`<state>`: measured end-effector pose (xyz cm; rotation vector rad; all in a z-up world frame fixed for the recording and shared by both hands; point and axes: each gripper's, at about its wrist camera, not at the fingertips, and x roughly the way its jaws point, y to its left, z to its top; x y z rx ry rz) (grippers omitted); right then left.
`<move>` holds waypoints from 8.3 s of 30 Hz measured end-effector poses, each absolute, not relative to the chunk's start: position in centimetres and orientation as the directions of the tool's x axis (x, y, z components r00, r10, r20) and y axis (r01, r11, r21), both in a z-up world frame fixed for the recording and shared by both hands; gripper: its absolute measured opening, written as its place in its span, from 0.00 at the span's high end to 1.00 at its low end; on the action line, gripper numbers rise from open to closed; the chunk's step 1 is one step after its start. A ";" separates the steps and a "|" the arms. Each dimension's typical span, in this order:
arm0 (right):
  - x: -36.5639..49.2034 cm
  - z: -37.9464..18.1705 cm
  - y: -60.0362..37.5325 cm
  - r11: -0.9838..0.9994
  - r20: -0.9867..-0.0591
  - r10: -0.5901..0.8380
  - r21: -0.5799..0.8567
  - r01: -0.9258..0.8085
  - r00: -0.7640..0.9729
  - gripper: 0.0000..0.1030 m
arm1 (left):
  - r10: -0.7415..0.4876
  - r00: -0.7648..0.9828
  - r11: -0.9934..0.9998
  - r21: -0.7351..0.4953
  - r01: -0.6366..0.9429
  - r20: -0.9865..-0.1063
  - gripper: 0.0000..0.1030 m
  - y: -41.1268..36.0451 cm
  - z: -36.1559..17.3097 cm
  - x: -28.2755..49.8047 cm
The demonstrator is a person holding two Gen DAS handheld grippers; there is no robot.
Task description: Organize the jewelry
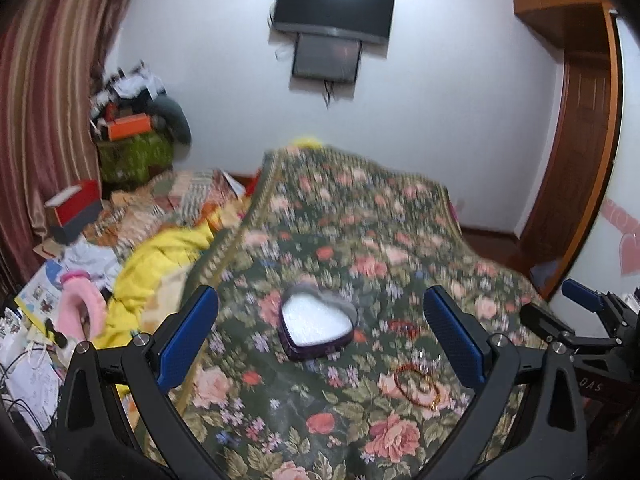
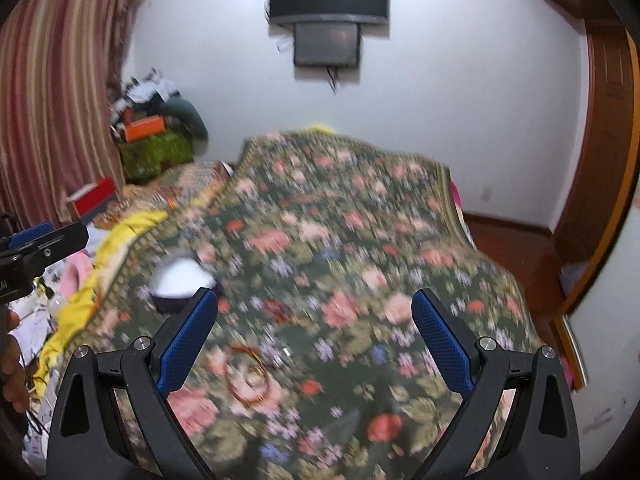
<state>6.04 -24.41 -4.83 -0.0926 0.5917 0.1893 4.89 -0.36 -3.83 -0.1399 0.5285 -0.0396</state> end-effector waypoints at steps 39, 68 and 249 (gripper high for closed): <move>8.7 -12.0 -28.4 0.975 -0.748 0.198 0.082 -0.207 0.633 0.06 | -0.323 0.478 0.915 -0.141 0.378 -0.817 0.94 -12.7 -17.5 12.0; 8.7 -12.2 -28.8 0.973 -0.755 0.210 0.101 -0.206 0.621 0.06 | -0.312 0.498 0.911 -0.105 0.400 -0.809 0.90 -13.1 -17.8 13.5; 10.9 -12.3 -27.2 0.933 -0.795 0.315 0.159 -0.323 0.518 0.62 | -0.293 0.521 0.923 -0.095 0.372 -0.802 0.98 -11.9 -18.2 15.2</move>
